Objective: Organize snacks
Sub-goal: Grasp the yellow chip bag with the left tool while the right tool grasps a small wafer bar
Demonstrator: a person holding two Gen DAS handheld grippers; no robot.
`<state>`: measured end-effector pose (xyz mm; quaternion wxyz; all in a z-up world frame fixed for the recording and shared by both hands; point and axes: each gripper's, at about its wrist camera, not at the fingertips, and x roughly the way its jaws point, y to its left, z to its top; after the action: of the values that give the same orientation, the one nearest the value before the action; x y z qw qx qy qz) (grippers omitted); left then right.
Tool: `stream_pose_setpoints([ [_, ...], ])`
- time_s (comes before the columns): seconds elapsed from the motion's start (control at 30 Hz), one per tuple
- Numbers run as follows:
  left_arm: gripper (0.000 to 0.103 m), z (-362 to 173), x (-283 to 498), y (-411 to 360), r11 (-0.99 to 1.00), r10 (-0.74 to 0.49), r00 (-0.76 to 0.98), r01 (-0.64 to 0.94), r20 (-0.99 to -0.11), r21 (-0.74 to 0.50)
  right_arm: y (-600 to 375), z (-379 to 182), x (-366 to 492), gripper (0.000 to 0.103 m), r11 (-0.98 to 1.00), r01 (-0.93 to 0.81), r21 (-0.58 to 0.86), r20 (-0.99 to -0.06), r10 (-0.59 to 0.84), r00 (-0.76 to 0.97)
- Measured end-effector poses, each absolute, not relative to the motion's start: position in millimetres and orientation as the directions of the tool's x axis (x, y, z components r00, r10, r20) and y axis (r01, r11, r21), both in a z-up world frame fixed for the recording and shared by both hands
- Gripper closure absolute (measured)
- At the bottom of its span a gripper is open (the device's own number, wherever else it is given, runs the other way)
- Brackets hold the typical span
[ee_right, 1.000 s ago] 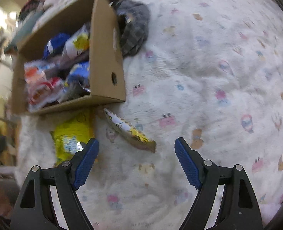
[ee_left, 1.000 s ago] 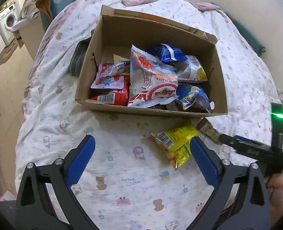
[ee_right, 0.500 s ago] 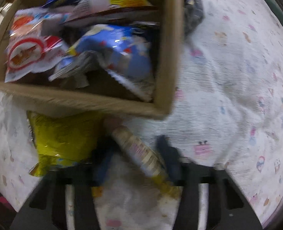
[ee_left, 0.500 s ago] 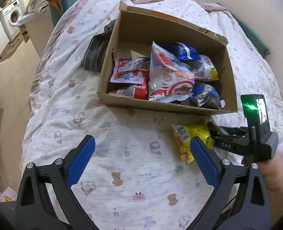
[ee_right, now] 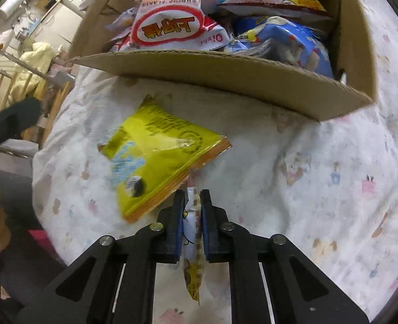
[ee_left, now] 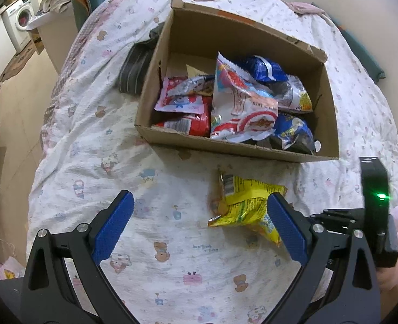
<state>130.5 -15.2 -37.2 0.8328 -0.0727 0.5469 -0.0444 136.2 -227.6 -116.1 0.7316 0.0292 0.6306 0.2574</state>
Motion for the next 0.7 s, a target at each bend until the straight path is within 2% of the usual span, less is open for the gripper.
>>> stream_pose_setpoints([
  [0.3, 0.005, -77, 144, -75, 0.968, -0.235, 0.233, 0.147, -0.944, -0.204, -273, -97, 129, 0.091, 0.888, -0.234, 0.395, -0.880, 0.439, 0.180],
  [0.7, 0.006, -138, 153, -119, 0.972, -0.135, 0.106, 0.208, -0.985, -0.111, -317, -87, 128, 0.091, 0.899, -0.129, 0.418, -0.867, 0.438, 0.239],
])
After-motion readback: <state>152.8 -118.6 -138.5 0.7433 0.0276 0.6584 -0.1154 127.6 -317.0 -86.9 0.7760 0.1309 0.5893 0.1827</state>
